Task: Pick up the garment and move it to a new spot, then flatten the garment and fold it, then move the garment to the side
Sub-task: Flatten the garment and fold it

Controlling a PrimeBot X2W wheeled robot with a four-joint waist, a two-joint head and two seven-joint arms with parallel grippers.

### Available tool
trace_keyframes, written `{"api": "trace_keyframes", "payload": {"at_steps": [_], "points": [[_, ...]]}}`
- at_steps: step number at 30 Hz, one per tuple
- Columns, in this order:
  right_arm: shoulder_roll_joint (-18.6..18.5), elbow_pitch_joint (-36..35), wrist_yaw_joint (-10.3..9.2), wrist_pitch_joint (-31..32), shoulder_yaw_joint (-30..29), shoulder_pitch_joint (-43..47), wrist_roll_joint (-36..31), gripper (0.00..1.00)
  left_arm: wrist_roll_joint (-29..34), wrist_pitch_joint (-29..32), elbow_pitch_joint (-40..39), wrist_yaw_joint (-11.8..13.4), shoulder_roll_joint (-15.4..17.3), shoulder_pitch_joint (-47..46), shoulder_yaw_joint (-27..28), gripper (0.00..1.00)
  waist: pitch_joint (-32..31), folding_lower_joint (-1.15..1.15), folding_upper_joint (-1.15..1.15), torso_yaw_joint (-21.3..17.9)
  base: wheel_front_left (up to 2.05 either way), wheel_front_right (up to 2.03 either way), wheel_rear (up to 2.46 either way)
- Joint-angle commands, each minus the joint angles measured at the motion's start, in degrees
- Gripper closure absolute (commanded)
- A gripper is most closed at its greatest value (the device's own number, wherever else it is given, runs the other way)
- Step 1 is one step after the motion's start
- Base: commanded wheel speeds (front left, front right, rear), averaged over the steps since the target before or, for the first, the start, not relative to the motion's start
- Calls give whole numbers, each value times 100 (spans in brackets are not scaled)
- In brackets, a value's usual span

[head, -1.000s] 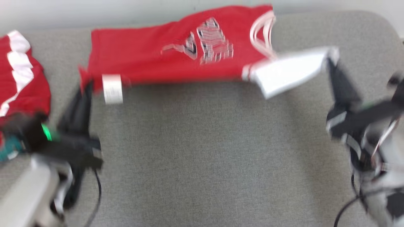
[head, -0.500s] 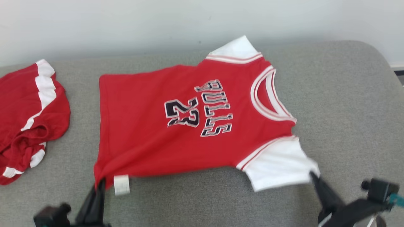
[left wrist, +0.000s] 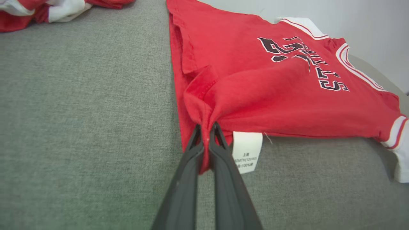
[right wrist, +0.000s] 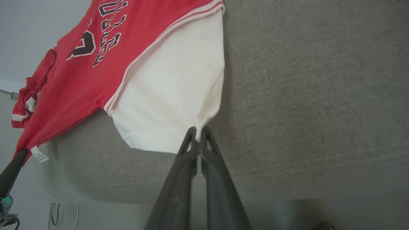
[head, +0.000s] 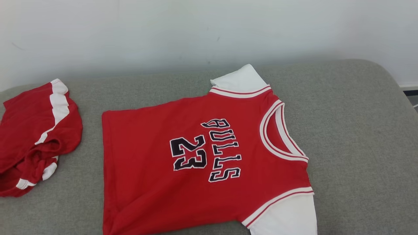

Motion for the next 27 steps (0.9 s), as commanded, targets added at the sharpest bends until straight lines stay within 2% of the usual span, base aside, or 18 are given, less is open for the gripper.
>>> {"api": "trace_keyframes", "payload": {"at_steps": [1, 9, 14, 22, 27], "points": [[-4, -26, 2, 11, -17, 55, -11, 100, 51, -24, 29, -10, 18, 97, 27, 100, -32, 0, 0, 34, 0, 0, 0], [72, -216, 2, 537, 70, 435, 99, 100, 338, -21, 201, -117, -101, 155, 240, 100, -36, 0, 0, 106, 0, 0, 0], [132, -436, 2, 333, 86, 466, 52, 100, 500, -21, 184, -154, -139, 113, 445, 100, 30, 0, 0, 78, 0, 0, 0], [66, -1096, 2, -1, -206, -356, -104, 100, 843, -21, -97, -210, -102, -191, 559, 100, 199, 0, 0, 3, 0, 0, 0], [100, -1066, 2, 120, -449, -977, -367, 100, 950, 60, -271, -246, -11, -566, 496, 100, 250, 0, 0, 45, 0, 0, 0]]}}
